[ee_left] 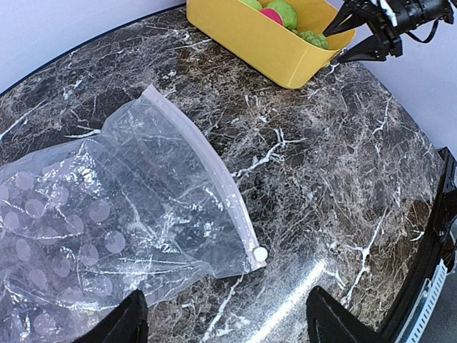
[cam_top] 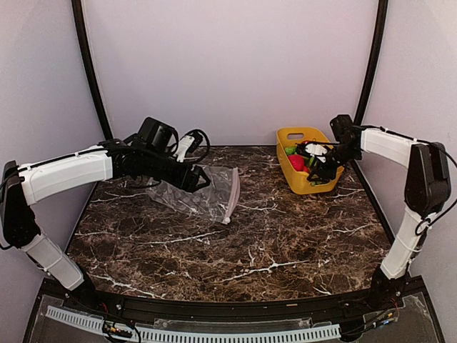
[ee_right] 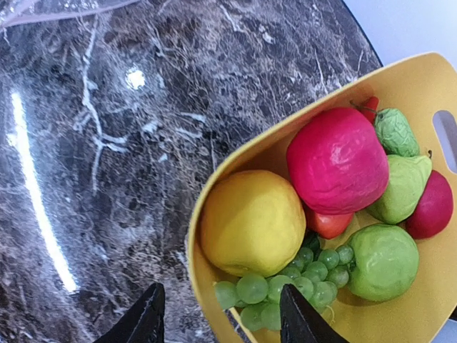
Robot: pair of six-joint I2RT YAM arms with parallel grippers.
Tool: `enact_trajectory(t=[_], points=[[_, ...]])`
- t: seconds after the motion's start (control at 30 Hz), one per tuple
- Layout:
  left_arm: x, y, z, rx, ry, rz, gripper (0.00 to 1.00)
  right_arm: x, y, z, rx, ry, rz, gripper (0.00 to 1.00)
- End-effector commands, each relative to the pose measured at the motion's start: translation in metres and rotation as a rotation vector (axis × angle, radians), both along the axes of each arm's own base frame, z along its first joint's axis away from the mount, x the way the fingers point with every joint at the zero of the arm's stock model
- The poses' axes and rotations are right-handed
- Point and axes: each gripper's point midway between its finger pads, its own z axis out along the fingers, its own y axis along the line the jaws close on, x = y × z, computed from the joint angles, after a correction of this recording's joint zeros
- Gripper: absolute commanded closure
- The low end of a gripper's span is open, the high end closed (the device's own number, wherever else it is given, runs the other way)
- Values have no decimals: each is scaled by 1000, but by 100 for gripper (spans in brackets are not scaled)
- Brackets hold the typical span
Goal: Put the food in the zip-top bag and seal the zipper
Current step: Adjust the bin at the center of the board.
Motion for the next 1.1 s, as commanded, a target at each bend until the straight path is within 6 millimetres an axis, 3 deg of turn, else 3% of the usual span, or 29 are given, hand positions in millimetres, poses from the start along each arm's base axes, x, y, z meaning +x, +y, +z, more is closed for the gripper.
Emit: enact_trajectory(t=[0.0,0.17,0.4,0.6,0.73,0.83,0.9,0.93,0.97,1.0,1.03,1.07], points=[[-10,-4,-6,-2,37,-4,25,10,-10,-17,-60,19,14,52],[-9,-11,-11,8,52,1,24,-18,-1,-32,-56,93,73,72],[1,-22,-22,24,87,37,33,-98,26,-57,-113,164,214,90],[6,-35,-32,70,93,43,38,-154,48,-58,-95,205,286,100],[6,-45,-40,177,57,45,39,-193,64,-56,-77,229,351,100],[19,-53,-45,264,18,99,39,-220,72,-61,-91,252,405,100],[28,-56,-49,329,-20,143,39,-227,76,-64,-115,252,413,100],[28,-57,-63,386,-15,149,39,-226,78,-63,-111,252,397,94],[37,-60,-51,396,-57,181,38,-224,80,-59,-98,244,383,87],[37,-62,-67,452,-44,178,38,-222,83,-53,-80,232,372,82],[46,-65,-56,456,-79,207,38,-221,86,-45,-56,216,370,78],[45,-65,-72,509,-64,206,37,-219,88,-34,-27,185,361,73]])
